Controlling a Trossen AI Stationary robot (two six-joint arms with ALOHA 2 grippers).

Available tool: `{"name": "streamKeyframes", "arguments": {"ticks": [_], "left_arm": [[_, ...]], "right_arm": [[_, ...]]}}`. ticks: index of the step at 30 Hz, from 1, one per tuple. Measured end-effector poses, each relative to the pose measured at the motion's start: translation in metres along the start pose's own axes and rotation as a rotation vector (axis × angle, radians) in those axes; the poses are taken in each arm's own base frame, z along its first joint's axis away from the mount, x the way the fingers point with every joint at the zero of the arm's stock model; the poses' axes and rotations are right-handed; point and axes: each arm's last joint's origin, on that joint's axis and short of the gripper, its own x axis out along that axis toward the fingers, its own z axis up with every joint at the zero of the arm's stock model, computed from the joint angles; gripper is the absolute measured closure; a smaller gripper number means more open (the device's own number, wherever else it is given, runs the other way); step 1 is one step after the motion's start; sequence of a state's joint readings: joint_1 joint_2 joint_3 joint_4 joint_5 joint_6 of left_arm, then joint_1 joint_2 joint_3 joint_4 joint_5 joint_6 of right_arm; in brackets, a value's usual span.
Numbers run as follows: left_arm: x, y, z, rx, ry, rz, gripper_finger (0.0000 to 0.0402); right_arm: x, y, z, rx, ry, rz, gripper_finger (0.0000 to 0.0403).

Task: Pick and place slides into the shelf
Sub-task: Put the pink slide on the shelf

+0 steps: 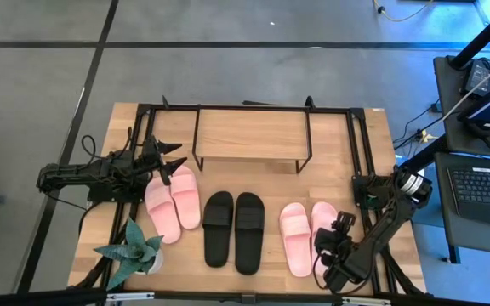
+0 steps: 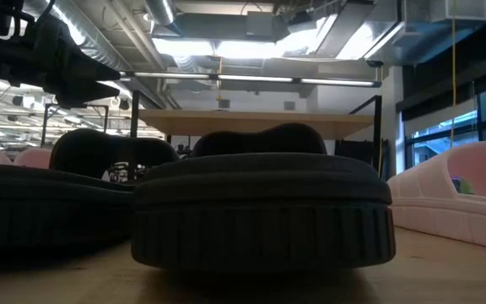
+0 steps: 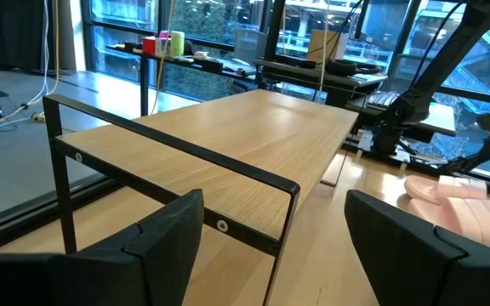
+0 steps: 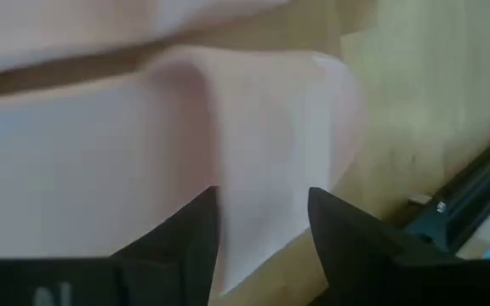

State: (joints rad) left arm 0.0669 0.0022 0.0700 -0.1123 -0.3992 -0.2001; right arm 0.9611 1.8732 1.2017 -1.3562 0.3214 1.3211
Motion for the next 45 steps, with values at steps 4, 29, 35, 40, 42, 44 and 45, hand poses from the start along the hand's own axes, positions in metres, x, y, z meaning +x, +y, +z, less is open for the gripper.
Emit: {"name": "streamKeyframes", "arguments": {"ticks": [4,29,35,40,42,44,45], "left_arm": [[0.0,0.0,0.0,0.0,0.0,0.0,0.0125],[0.0,0.0,0.0,0.001,0.003,0.001,0.0125],[0.0,0.0,-0.001,0.003,0.009,0.002,0.0125],[0.0,0.0,-0.001,0.002,0.008,0.002,0.0125],[0.0,0.0,-0.001,0.002,0.009,0.002,0.0125],[0.0,0.0,-0.001,0.002,0.009,0.003,0.0125],[0.0,0.0,-0.001,0.001,0.008,0.002,0.0125]], "right_arm": [[0.012,-0.003,-0.005,0.021,0.01,-0.043,0.0223],[0.03,-0.006,-0.006,0.026,0.025,-0.062,0.0391],[0.008,-0.014,0.0,-0.03,0.051,-0.13,0.0391],[-0.016,-0.023,0.008,-0.075,-0.016,-0.134,0.0391],[-0.024,-0.03,0.014,-0.081,-0.099,-0.133,0.0391],[-0.029,-0.038,0.02,-0.066,-0.162,-0.122,0.0391],[-0.031,-0.043,0.023,-0.056,-0.195,-0.12,0.0391]]}}
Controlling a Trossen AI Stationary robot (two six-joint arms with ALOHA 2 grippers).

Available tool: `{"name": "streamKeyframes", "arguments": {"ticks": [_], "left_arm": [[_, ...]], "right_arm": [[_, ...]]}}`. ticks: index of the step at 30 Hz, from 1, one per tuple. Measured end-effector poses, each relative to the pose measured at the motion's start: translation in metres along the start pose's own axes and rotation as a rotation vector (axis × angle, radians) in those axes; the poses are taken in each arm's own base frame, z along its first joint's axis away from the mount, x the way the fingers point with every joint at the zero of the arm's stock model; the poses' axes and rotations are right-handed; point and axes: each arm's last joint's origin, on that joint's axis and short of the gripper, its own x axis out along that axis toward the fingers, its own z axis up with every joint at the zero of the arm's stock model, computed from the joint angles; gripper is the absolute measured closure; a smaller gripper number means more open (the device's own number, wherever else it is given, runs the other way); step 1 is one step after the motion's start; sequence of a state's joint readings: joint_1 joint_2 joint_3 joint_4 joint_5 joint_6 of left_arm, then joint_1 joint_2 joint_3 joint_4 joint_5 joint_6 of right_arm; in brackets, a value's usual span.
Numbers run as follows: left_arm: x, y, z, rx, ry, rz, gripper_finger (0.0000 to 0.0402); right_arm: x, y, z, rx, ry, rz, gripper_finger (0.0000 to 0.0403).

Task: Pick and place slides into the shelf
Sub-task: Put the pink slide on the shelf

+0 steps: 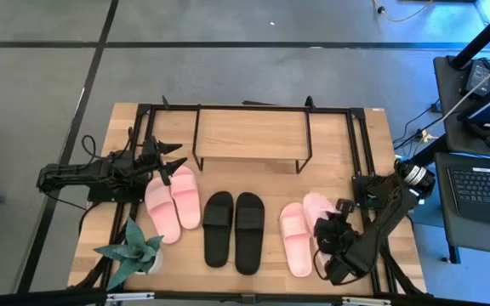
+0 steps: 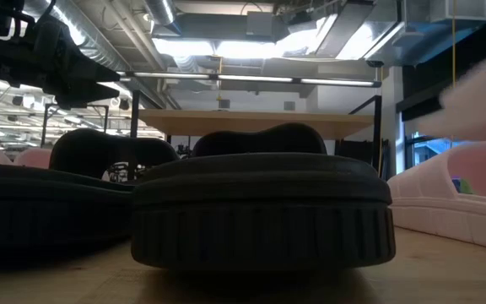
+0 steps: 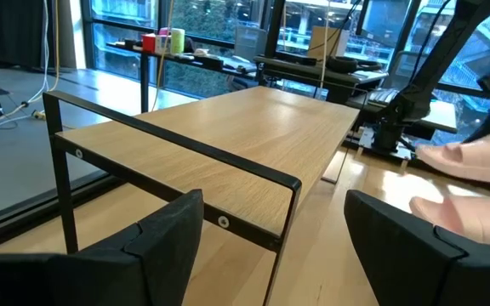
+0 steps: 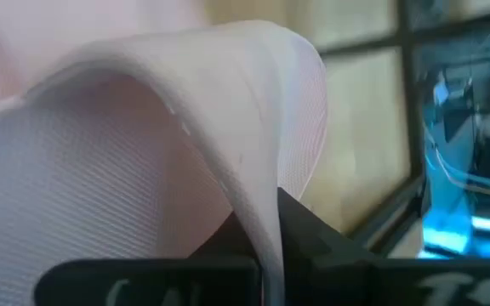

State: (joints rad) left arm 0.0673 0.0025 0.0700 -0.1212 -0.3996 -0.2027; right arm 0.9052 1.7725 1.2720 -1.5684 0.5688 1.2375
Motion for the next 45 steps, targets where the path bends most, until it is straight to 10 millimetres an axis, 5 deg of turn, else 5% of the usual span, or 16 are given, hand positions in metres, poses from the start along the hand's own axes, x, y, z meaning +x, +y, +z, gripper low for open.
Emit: {"name": "streamKeyframes", "arguments": {"ticks": [8,18,26,31,38,45], "left_arm": [[0.0,0.0,0.0,0.001,0.002,0.0,0.0125],[0.0,0.0,0.0,0.003,0.002,0.0,0.0125],[0.0,0.0,0.0,0.003,0.002,0.0,0.0125],[0.0,0.0,0.0,0.004,0.002,0.0,0.0125],[0.0,0.0,0.0,0.004,0.002,0.0,0.0125],[0.0,0.0,0.0,0.004,0.002,0.001,0.0125]], "right_arm": [[0.003,-0.046,0.031,0.084,-0.188,-0.057,0.0391],[0.038,-0.101,0.081,0.048,-0.272,-0.274,0.0391],[0.056,-0.155,0.143,0.048,-0.245,-0.331,0.0391],[0.057,-0.201,0.175,0.118,-0.256,-0.217,0.0391],[0.071,-0.255,0.189,0.187,-0.243,-0.182,0.0391],[0.116,-0.268,0.192,0.2,-0.165,-0.128,0.0391]]}}
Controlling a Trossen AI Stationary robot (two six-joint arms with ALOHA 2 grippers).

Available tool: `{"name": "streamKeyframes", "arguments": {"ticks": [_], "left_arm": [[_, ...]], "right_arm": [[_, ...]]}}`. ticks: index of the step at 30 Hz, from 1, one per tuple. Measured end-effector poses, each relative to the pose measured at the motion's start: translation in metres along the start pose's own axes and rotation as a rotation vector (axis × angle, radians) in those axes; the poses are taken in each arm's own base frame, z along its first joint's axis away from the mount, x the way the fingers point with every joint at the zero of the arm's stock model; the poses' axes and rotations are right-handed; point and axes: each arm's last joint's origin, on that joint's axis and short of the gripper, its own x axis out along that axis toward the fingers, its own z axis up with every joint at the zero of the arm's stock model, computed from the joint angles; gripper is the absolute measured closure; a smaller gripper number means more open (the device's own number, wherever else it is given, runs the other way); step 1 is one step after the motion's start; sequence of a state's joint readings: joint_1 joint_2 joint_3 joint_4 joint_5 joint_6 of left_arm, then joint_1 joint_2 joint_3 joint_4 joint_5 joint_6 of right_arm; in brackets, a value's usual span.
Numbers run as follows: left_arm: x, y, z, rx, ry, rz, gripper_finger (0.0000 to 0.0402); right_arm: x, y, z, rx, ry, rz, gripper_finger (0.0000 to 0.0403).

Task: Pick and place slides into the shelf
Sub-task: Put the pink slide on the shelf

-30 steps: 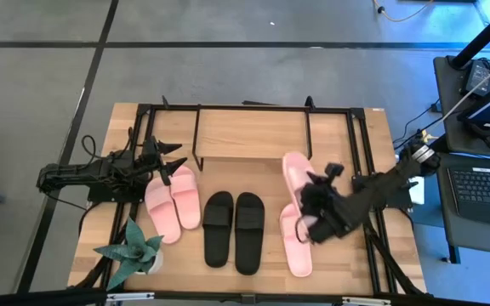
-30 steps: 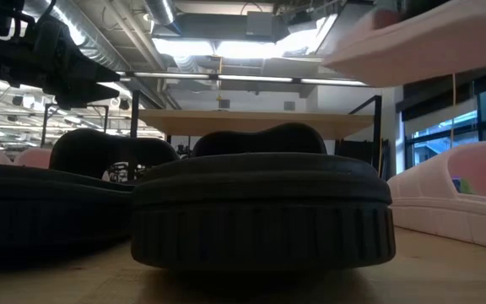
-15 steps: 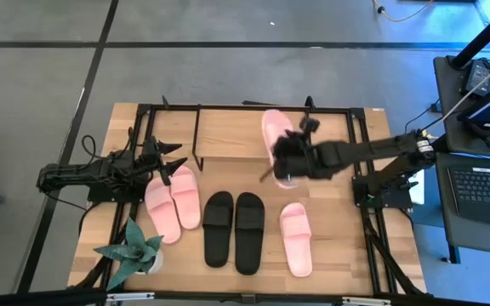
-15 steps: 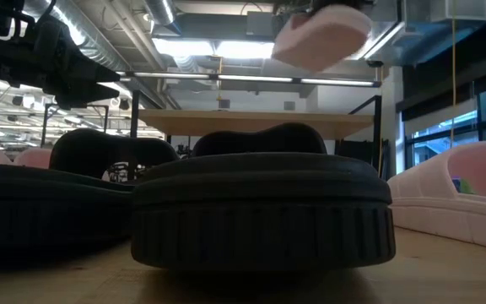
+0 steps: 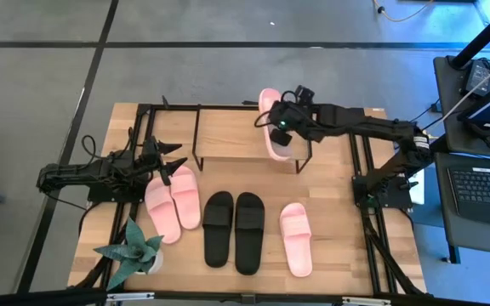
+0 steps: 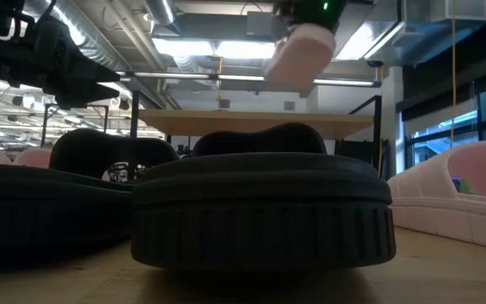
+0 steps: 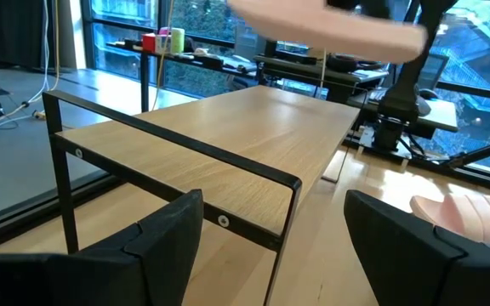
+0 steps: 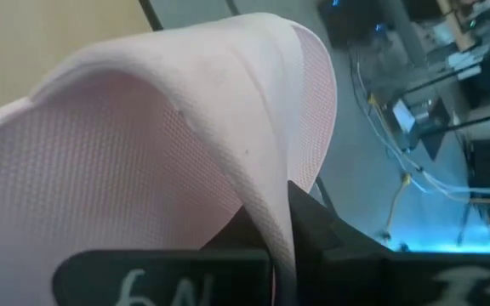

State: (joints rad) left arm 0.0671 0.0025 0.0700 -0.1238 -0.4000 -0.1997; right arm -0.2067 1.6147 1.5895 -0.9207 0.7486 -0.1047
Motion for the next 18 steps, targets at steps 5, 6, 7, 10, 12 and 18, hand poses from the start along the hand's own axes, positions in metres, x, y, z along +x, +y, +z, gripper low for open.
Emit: {"name": "streamKeyframes", "arguments": {"ticks": [5,6,7,10,12,18], "left_arm": [[0.0,0.0,0.0,0.002,0.003,0.001,0.0125],[0.0,0.0,0.0,0.002,0.003,0.001,0.0125],[0.0,0.0,0.0,0.002,0.003,0.001,0.0125],[0.0,0.0,0.0,0.002,0.003,0.001,0.0125],[0.0,0.0,0.0,0.002,0.004,0.001,0.0125],[0.0,0.0,-0.001,0.003,0.007,0.001,0.0125]], "right_arm": [[0.033,0.013,0.001,-0.022,0.079,-0.014,0.0391],[0.039,0.016,0.001,-0.03,0.092,-0.013,0.0391],[0.045,0.02,0.001,-0.04,0.105,-0.011,0.0391],[0.058,0.031,0.0,-0.078,0.139,-0.007,0.0391],[0.065,0.038,-0.001,-0.095,0.157,-0.004,0.0391],[0.079,0.05,-0.002,-0.103,0.191,-0.012,0.0391]]}}
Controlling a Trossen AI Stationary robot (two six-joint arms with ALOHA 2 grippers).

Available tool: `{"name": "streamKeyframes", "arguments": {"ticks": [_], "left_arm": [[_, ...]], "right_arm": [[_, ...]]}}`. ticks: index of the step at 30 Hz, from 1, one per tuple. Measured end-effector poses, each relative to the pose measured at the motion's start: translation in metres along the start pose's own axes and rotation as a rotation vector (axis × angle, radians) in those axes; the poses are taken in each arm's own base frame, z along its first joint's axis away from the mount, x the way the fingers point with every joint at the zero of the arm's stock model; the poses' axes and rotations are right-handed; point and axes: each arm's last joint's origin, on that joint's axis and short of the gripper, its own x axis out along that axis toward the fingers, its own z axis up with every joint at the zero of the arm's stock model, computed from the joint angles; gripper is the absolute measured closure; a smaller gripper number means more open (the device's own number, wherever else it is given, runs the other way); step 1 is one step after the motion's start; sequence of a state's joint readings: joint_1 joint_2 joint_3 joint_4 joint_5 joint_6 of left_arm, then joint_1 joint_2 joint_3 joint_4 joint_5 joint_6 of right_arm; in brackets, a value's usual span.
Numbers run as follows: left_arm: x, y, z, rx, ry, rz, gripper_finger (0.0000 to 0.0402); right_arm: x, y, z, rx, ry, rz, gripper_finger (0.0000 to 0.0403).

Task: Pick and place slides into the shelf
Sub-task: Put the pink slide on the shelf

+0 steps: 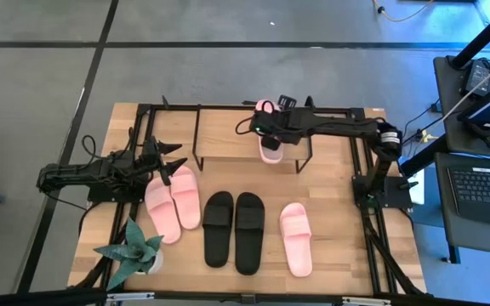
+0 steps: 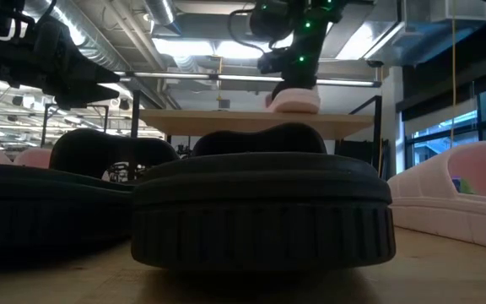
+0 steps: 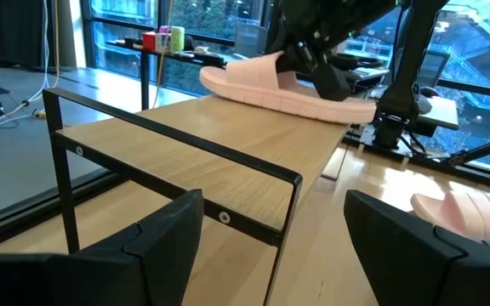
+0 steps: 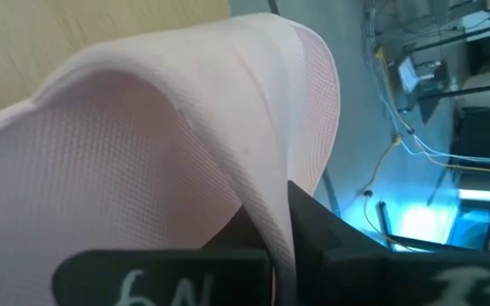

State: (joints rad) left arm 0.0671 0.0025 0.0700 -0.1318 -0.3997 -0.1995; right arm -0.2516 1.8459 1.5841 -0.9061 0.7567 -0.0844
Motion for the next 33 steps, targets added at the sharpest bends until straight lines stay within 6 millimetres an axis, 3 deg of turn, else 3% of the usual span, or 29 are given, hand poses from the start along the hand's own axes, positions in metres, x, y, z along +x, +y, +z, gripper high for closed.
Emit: {"name": "streamKeyframes", "arguments": {"ticks": [9,16,27,33], "left_arm": [[0.0,0.0002,-0.0014,0.006,0.013,0.002,0.0125],[0.0,0.0003,-0.0014,0.006,0.014,0.003,0.0125],[0.0,0.0003,-0.0015,0.007,0.015,0.003,0.0125],[0.0,0.0003,-0.0015,0.007,0.015,0.003,0.0125]], "right_arm": [[0.0022,0.0019,0.0006,0.02,0.005,-0.002,0.0388],[0.0024,0.002,0.0005,0.021,0.006,0.004,0.0325],[0.0025,0.0022,0.0003,0.021,0.007,0.008,0.0288],[0.0028,0.0025,0.0002,0.025,0.008,0.011,0.0246]]}}
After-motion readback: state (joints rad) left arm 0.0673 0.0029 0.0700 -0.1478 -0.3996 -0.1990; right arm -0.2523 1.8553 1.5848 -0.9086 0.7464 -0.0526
